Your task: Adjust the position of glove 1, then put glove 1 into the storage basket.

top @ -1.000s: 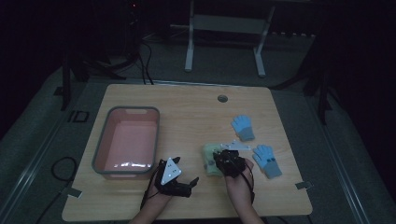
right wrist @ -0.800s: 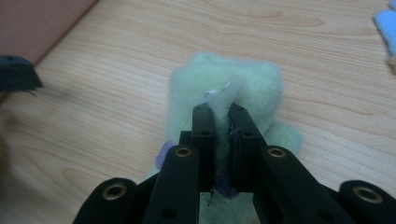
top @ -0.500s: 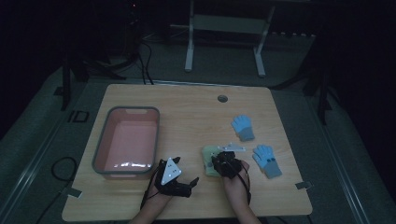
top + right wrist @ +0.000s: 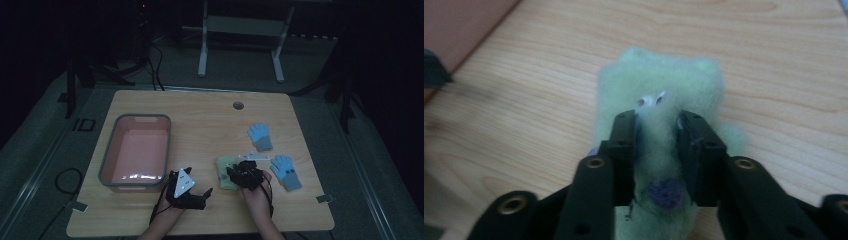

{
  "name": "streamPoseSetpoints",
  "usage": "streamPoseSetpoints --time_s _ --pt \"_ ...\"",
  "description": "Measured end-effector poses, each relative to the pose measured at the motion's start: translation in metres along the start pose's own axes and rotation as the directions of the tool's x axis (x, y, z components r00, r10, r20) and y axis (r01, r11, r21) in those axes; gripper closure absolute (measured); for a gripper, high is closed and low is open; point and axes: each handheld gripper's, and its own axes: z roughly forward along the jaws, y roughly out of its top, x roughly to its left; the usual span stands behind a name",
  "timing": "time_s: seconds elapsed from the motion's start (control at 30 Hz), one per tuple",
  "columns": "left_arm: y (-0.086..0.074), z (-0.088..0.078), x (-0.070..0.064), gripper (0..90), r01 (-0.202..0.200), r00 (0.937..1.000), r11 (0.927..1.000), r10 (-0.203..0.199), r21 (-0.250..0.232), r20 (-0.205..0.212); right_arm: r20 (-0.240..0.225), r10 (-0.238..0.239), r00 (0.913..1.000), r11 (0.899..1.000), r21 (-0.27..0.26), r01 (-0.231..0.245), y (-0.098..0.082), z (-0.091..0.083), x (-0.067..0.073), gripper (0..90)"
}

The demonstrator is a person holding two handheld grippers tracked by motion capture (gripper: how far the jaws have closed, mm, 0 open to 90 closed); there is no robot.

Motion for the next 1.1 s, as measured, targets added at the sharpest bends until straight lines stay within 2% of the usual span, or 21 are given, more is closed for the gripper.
streamPoseSetpoints --time_s 0.07,0.17,0.23,0.27,0.3,0.33,0.37,0.4,0.43,0.47,0.5,0.57,0.67,0.7,0.77,0.9,0.93,0.97,1.03,1.07,1.1 --pt "0.000 -0.001 -0.001 2.8 -0.042 0.9989 0.9982 0.043 -0.043 0.018 0.001 -0.024 0.9997 1.000 -0.010 0.024 0.002 -0.005 0.000 56.4" --pt "0.004 -0.002 -0.006 3.6 -0.121 0.9927 0.9921 0.120 -0.034 -0.004 -0.021 -0.051 0.9985 0.999 -0.019 0.051 0.006 -0.011 -0.005 46.4" --pt "0.005 -0.002 -0.008 3.9 -0.113 0.9931 0.9935 0.113 -0.017 0.031 -0.051 -0.076 0.9958 0.997 -0.023 0.075 0.008 -0.014 -0.010 33.7" --pt "0.006 -0.002 -0.008 4.4 -0.103 0.9944 0.9947 0.103 0.001 0.023 -0.055 -0.082 0.9952 0.997 -0.018 0.081 0.010 -0.015 -0.013 29.3" --pt "0.006 -0.002 -0.009 4.5 -0.084 0.9963 0.9962 0.083 0.023 0.024 -0.078 -0.098 0.9921 0.995 -0.013 0.098 0.010 -0.016 -0.017 23.0" --pt "0.007 -0.002 -0.008 4.5 -0.057 0.9973 0.9977 0.055 0.037 0.049 -0.117 -0.110 0.9871 0.994 -0.016 0.109 0.011 -0.016 -0.020 15.1" --pt "0.007 -0.002 -0.007 4.5 -0.031 0.9968 0.9983 0.027 0.050 0.076 -0.120 -0.118 0.9857 0.993 -0.019 0.116 0.011 -0.017 -0.024 14.5" --pt "0.007 -0.002 -0.007 4.5 -0.031 0.9968 0.9983 0.027 0.050 0.076 -0.120 -0.118 0.9857 0.993 -0.019 0.116 0.011 -0.017 -0.024 14.5" --pt "0.009 -0.001 -0.007 4.5 -0.015 0.9939 0.9971 0.006 0.075 0.110 -0.128 -0.126 0.9836 0.992 -0.024 0.124 0.011 -0.018 -0.028 14.9" --pt "0.009 -0.001 -0.008 4.1 -0.017 0.9929 0.9963 0.007 0.084 0.118 -0.160 -0.132 0.9781 0.991 -0.018 0.131 0.011 -0.020 -0.035 13.6" --pt "0.009 -0.001 -0.008 3.9 -0.010 0.9886 0.9964 -0.003 0.084 0.151 -0.161 -0.154 0.9749 0.988 -0.043 0.148 0.011 -0.021 -0.040 14.3" --pt "0.009 0.002 -0.008 3.9 -0.010 0.9776 0.9947 -0.011 0.102 0.210 -0.203 -0.209 0.9565 0.978 -0.059 0.201 0.015 -0.020 -0.050 14.1" --pt "0.008 0.006 -0.011 3.5 -0.056 0.9576 0.9903 0.018 0.127 0.287 -0.197 -0.267 0.9433 0.963 -0.086 0.255 0.021 -0.017 -0.061 13.9" --pt "0.008 0.008 -0.012 3.8 -0.066 0.9492 0.9883 0.020 0.137 0.314 -0.211 -0.264 0.9412 0.964 -0.079 0.253 0.022 -0.017 -0.064 13.5" --pt "0.008 0.011 -0.016 5.0 -0.096 0.9450 0.9844 0.044 0.147 0.324 -0.258 -0.215 0.9420 0.976 -0.037 0.212 0.026 -0.015 -0.071 13.0" --pt "0.016 0.015 -0.021 5.9 -0.134 0.9413 0.9841 0.090 0.116 0.325 -0.311 -0.206 0.9280 0.978 -0.037 0.205 0.031 -0.011 -0.075 12.3" --pt "0.020 0.016 -0.022 6.6 -0.156 0.9365 0.9816 0.111 0.111 0.333 -0.324 -0.198 0.9250 0.980 -0.042 0.195 0.032 -0.010 -0.075 15.9" --pt "0.023 0.016 -0.023 7.0 -0.167 0.9333 0.9807 0.124 0.101 0.337 -0.339 -0.209 0.9171 0.978 -0.049 0.205 0.034 -0.009 -0.075 22.2" --pt "0.030 0.020 -0.024 8.1 -0.187 0.9307 0.9790 0.150 0.081 0.334 -0.329 -0.222 0.9180 0.975 -0.044 0.220 0.037 -0.005 -0.073 29.0" --pt "0.034 0.022 -0.024 9.0 -0.200 0.9275 0.9769 0.165 0.074 0.336 -0.332 -0.223 0.9167 0.974 -0.045 0.221 0.039 -0.003 -0.073 33.4" --pt "0.036 0.025 -0.024 9.4 -0.218 0.9236 0.9736 0.182 0.069 0.337 -0.344 -0.212 0.9148 0.977 -0.040 0.211 0.041 0.000 -0.073 33.0"
